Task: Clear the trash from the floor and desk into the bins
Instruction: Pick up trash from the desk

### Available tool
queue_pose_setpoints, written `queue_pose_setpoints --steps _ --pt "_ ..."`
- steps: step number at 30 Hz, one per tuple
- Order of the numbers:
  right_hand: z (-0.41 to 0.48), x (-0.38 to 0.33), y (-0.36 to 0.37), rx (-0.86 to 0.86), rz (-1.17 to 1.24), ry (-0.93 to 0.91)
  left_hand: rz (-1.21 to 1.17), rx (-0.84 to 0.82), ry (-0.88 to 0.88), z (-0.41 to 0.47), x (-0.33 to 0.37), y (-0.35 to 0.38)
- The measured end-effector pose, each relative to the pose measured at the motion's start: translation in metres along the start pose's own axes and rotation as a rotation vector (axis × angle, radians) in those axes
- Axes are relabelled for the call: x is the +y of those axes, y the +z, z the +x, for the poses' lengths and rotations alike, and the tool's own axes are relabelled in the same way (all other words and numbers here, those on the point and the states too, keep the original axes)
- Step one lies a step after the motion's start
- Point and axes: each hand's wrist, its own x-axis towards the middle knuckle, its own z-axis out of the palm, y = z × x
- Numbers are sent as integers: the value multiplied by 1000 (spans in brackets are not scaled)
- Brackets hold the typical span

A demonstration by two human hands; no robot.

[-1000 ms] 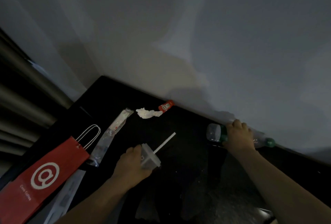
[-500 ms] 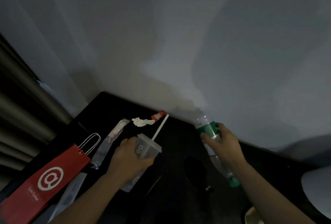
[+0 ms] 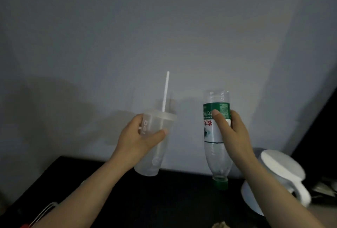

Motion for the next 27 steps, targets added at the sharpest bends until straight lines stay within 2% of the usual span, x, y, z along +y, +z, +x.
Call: queue_pose_setpoints --steps 6,12,20,23,27 --pt "-37 -76 -45 232 -34 -87 -213 -227 176 2 68 11" --pt "-113 -119 -88 484 -104 -118 -424 -616 218 -33 109 45" --pt "-240 -158 -191 785 -310 -49 -621 -1032 217 -139 170 139" --pt "-289 -172 -235 909 -363 -25 -665 -1189 273 -186 197 174" --pt "-353 -191 -295 1048 -428 -25 -725 -1284 294 -254 239 224"
